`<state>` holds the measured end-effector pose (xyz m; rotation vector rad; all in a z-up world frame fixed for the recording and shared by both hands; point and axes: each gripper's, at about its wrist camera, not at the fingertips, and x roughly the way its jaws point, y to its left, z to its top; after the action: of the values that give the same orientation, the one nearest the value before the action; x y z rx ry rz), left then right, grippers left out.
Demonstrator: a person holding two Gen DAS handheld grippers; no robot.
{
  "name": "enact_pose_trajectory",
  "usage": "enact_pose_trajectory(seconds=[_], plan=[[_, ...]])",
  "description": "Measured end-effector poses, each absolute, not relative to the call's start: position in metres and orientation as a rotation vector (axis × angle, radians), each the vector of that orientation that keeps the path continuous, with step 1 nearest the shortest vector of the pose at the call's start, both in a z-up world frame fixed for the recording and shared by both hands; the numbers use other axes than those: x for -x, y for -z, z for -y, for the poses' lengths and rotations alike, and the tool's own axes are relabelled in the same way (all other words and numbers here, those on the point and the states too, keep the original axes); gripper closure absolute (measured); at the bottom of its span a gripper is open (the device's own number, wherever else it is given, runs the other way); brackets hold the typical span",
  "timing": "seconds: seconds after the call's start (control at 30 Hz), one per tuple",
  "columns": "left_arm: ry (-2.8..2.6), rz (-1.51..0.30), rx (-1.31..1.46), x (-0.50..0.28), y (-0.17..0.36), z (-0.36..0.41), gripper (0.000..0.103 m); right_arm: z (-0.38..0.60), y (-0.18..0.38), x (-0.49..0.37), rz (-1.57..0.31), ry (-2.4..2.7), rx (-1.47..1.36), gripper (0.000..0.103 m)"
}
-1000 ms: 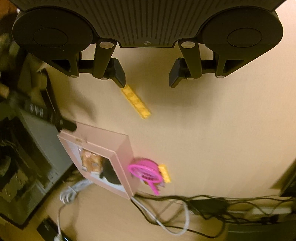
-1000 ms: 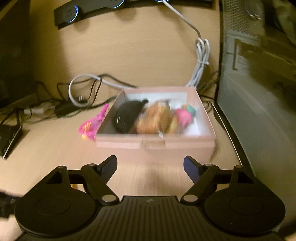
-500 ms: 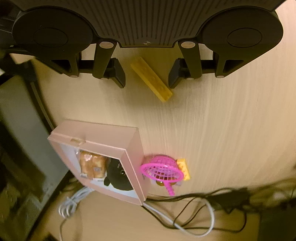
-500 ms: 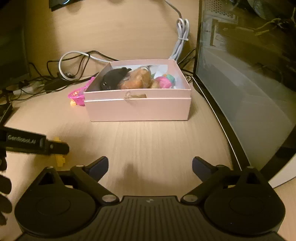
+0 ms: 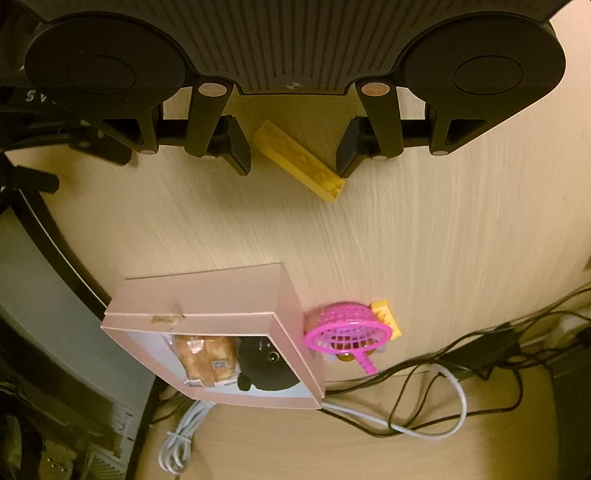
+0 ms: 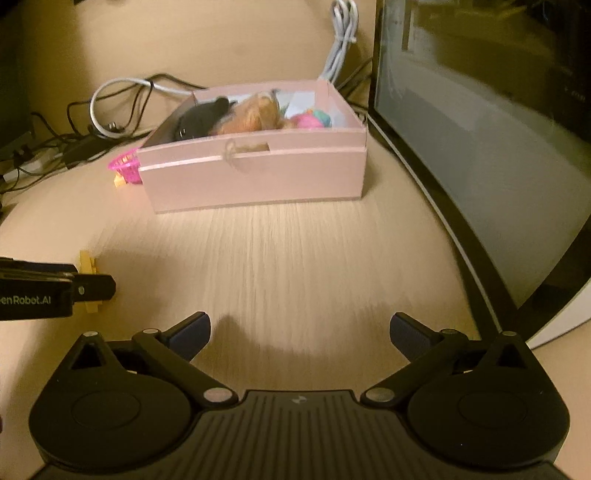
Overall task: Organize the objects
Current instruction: 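Grasp the long yellow toy brick on the desk with the left tool, then grasp the pink toy net by its rim with the right tool while the left tool holds the brick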
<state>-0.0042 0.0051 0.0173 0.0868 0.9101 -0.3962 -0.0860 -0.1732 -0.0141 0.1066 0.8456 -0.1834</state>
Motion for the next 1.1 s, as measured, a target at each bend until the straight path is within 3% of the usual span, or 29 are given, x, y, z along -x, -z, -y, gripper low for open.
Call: enact_pose_trajectory(seconds=[0.2,0.27,0.33,0.37,0.9,1.1], plan=[[0.394,-0.897,-0.113,0.005,-0.016,0.0,0.05,0.172,0.02,0.091,-0.854,0.192,-0.102,0.0],[0.38,-0.883,-0.14,0.007,-0.015,0.002,0.059,0.172,0.02,0.091,-0.85,0.193,-0.101,0.0],[0.35,-0.881,-0.139,0.005,-0.016,-0.001,0.08,0.173,0.021,0.092,-0.844,0.195,-0.103,0.0],[0.342,-0.888,-0.12,0.004,-0.016,-0.005,0.083,0.173,0.021,0.093,-0.843,0.195,-0.103,0.0],[0.372,-0.919,0.1,0.013,-0.029,-0.07,0.084,0.162,0.017,0.072,-0.898,0.055,-0.067,0.0],[0.343,-0.923,0.165,0.015,-0.03,-0.1,0.084,0.131,0.005,0.061,-0.837,0.019,0.022,0.0]])
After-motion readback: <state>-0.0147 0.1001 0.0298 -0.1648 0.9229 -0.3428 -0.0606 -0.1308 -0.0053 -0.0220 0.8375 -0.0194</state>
